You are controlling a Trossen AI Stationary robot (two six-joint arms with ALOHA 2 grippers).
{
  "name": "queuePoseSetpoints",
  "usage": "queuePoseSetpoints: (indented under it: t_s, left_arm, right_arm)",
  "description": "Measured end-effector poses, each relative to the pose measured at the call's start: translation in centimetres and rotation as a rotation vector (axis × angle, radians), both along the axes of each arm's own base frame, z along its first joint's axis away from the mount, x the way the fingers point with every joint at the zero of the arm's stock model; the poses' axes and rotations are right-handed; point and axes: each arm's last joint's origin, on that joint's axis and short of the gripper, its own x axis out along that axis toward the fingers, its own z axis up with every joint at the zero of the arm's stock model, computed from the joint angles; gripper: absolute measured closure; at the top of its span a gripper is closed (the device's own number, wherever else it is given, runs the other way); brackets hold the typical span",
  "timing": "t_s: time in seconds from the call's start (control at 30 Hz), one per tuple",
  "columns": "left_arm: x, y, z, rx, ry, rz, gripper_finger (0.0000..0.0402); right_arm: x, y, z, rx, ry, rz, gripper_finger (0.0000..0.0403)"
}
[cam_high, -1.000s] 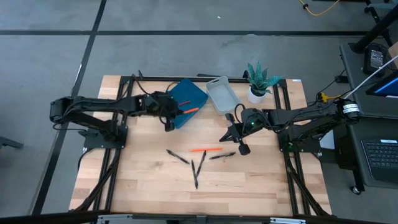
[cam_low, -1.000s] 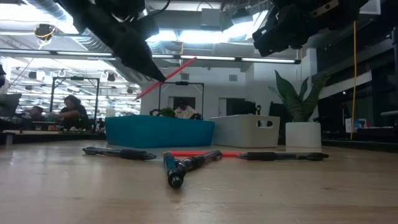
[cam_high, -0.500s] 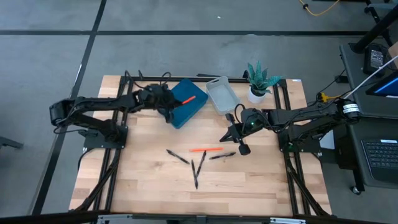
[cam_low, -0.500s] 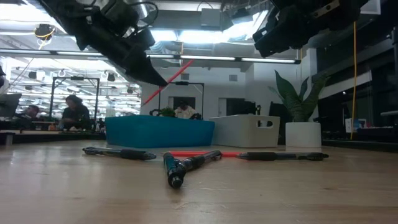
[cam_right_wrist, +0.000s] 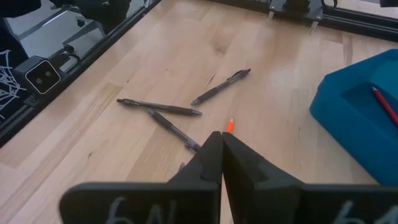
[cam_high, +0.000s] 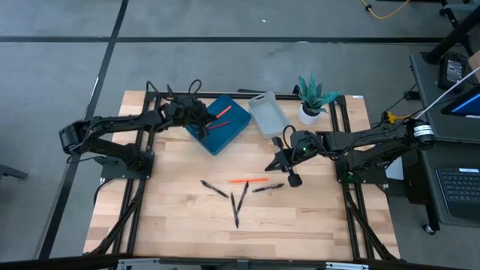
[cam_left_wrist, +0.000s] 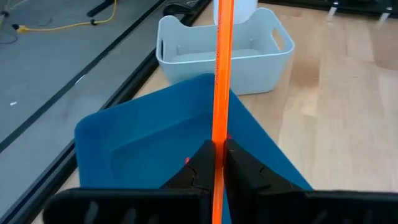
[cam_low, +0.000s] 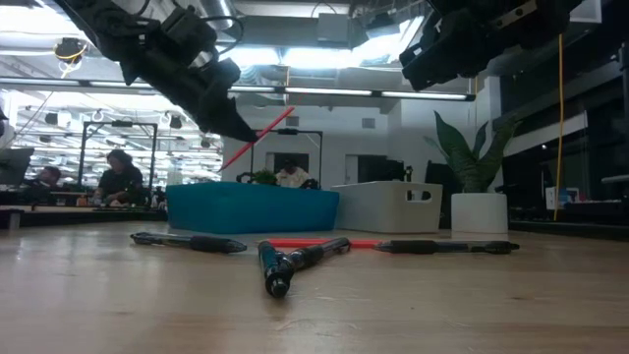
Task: Sort pens & pencils
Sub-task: Put the orange pencil into the blue bin
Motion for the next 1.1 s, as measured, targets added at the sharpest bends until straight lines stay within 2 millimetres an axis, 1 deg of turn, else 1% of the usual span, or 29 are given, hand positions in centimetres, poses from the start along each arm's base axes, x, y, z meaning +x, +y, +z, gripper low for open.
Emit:
queuePoseSetpoints:
  t_s: [0.23, 0.5, 0.73, 0.83, 1.03, 1.1]
  left_arm:
    - [-0.2, 0.1, -0.2, -0.026, 0.012, 0.018, 0.0386]
    - [-0.7, -0.1, -1.5, -0.092, 0.157, 0.057, 0.0386]
    - [1.2, 1.2, -0.8, -0.128, 0.273, 0.063, 0.0386]
    - [2.3, 1.8, -0.1, -0.134, 0.315, 0.054, 0.0386]
    - [3.4, 3.0, -0.4, -0.191, 0.454, 0.084, 0.0386]
    - [3.8, 3.3, -0.9, -0.21, 0.489, 0.084, 0.0386]
  right_arm:
    - [0.0, 0.0, 0.0, -0.002, -0.001, 0.001, 0.0391]
    - [0.0, 0.0, 0.0, -0.021, -0.007, 0.011, 0.0391]
    - [0.0, -0.1, 0.0, -0.023, -0.007, 0.004, 0.0391]
    - [0.0, -0.1, -0.1, -0.022, 0.0, 0.003, 0.0391]
    - [-0.1, -0.1, -0.2, -0.022, 0.014, 0.003, 0.0391]
    - [-0.1, -0.1, -0.2, -0.023, 0.017, 0.004, 0.0391]
